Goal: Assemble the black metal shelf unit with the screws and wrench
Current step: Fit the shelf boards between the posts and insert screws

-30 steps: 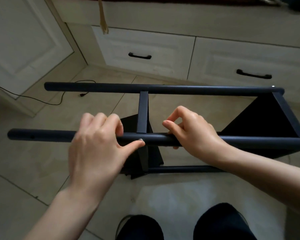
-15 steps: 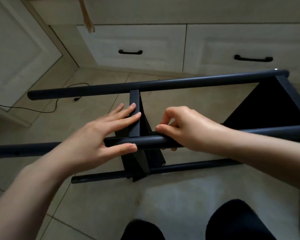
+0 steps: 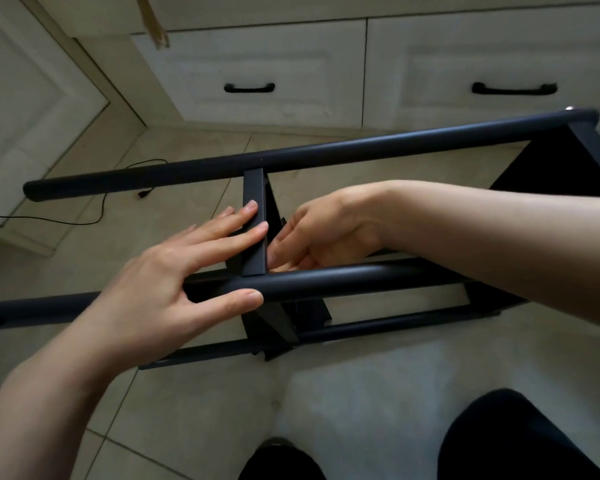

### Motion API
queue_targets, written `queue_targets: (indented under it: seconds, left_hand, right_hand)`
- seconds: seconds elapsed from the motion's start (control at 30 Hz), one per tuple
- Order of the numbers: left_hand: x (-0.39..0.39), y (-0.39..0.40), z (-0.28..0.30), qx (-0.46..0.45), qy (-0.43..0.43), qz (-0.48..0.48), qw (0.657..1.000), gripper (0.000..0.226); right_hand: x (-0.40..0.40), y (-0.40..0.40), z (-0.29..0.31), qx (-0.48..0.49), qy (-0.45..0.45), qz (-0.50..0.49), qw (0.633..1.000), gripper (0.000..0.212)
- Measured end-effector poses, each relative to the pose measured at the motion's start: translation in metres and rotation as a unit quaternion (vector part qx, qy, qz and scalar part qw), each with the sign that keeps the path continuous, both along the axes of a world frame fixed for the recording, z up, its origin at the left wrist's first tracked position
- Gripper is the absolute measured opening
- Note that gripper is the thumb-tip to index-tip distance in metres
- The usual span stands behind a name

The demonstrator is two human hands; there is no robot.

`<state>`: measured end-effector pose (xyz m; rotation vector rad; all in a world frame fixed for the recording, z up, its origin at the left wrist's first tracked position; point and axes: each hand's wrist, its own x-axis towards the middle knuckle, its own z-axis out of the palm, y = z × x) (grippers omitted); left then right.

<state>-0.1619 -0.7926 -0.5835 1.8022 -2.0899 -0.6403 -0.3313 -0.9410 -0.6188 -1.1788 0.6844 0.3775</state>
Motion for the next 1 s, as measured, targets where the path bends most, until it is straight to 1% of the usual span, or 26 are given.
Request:
queue_targets:
  seconds: [0.07,0.23,0.4,0.57,0.7,0.83,1.0]
  left_hand:
    - [0.0,0.0,-0.001,-0.002,-0.004,0.001,1.0,0.066]
    - [0.001,0.0,-0.001,0.002,-0.002,0.004,1.0,0.066]
    - [0.001,0.0,0.0,0.006,-0.002,0.006,1.0,0.069]
    - [0.001,0.001,0.001,0.009,-0.005,0.007,1.0,0.071]
    - [0.0,0.001,0.002,0.009,-0.01,0.008,1.0,0.071]
    - [0.001,0.001,0.001,0.012,-0.018,0.009,1.0,0.072]
    - [0.002,0.001,0.001,0.008,-0.017,0.006,1.0,0.072]
  right_hand:
    - [-0.003,0.002,0.002,0.004,-0.002,0.016,1.0,0.024]
    - [-0.013,0.013,0.007,-0.061,-0.059,-0.019,0.996,0.011]
    - [-0.011,0.012,0.007,-0.07,-0.067,-0.004,0.995,0.012]
    - [-0.002,0.002,-0.004,-0.032,-0.024,0.041,0.998,0.015]
    - [-0.002,-0.004,-0.01,0.007,-0.043,0.048,0.998,0.013]
    - [-0.002,-0.005,-0.012,0.003,-0.049,0.055,0.997,0.011]
    - [-0.001,-0.003,-0.012,0.005,-0.017,0.071,0.997,0.017]
